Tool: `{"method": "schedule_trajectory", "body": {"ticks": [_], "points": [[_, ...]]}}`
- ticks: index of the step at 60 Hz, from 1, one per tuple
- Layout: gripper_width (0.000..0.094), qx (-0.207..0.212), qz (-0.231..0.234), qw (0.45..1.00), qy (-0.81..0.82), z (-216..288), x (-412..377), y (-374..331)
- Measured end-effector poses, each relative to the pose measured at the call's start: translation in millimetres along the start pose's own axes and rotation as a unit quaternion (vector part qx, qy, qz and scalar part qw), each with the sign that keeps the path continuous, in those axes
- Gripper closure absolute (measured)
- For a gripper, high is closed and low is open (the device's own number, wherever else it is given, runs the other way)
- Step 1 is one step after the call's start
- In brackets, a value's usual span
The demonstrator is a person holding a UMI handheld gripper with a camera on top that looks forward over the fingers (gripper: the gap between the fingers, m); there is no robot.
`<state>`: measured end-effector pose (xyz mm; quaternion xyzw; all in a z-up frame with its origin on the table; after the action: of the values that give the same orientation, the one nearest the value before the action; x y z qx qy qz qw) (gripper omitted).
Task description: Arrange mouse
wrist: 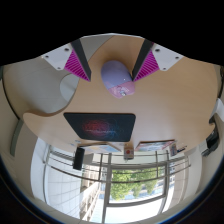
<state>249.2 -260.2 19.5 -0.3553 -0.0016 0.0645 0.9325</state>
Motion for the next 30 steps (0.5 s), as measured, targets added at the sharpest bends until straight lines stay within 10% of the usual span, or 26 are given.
{"method": "schedule_trajectory", "body": {"ticks": [30], "points": [[0.0472, -0.02, -0.021, 0.999, 0.015, 18, -2, 28]]}}
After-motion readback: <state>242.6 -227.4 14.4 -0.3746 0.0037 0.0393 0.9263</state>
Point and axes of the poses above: the point between the fingertips, and its own axes, seen from behind it with the camera up: x to the right, z up, y forward, the way the camera looks, the point moved 4 cm from there along -y, backward, against the way the camera looks, and after that the axes turned 11 degrees about z, right-handed, at the moved point
